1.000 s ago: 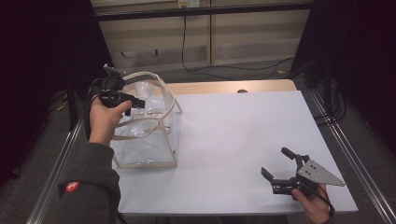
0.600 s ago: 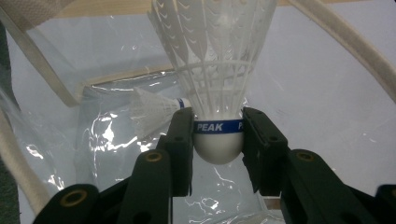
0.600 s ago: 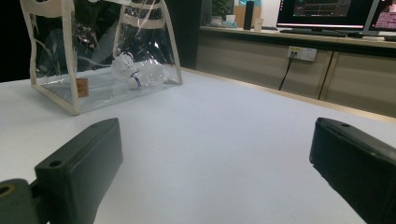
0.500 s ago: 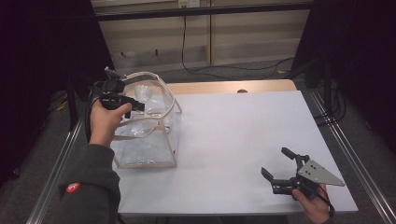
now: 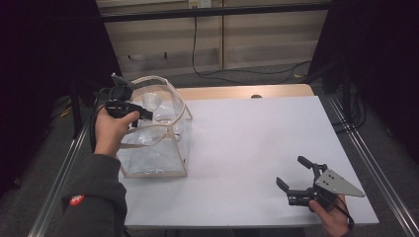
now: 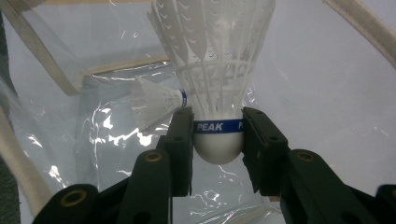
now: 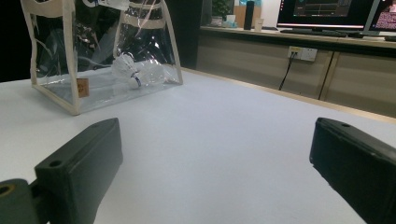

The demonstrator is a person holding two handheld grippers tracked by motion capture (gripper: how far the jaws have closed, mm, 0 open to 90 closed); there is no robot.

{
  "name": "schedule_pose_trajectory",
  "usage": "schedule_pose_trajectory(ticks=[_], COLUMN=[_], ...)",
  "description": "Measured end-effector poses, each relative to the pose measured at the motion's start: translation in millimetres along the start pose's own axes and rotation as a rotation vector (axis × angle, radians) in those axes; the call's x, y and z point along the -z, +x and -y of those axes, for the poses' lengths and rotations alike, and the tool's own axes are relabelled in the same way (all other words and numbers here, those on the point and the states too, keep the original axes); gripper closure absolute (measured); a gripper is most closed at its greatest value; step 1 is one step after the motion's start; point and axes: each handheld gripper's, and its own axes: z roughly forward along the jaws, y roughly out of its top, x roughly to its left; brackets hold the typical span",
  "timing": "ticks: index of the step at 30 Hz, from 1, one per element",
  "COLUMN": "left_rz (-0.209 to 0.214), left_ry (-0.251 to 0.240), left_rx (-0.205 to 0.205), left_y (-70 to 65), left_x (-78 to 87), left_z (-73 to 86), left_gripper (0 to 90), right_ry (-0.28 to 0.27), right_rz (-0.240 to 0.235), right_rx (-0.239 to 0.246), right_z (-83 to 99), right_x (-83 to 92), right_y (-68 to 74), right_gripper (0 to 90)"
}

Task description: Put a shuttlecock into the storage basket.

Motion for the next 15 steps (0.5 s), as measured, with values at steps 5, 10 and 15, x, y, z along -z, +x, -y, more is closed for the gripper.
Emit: schedule_pose_trajectory(ticks=[5,10,15], left_rz=[0.001,-0.001,0.003], left_ry=[0.005,0.01,0.006], left_rx=[0.0,0.0,-0.003], left_y=[0.0,-0.3,-0.7], left_x=[0.4,0.3,1.9], left_z=[0.3,0.5,0.0], left_gripper=[63.6,58.9,55.8], right_ry=[-0.001,0.0,0.0], right_rz=[0.002,0.002,0.002], right_rx=[-0.001,0.001,-0.002], right_z=[0.1,0.2,0.2], right_x=[-0.5,-0.4,-0.4], right_y=[0.5,0.2,0.5], right_gripper=[2.5,2.5,2.5])
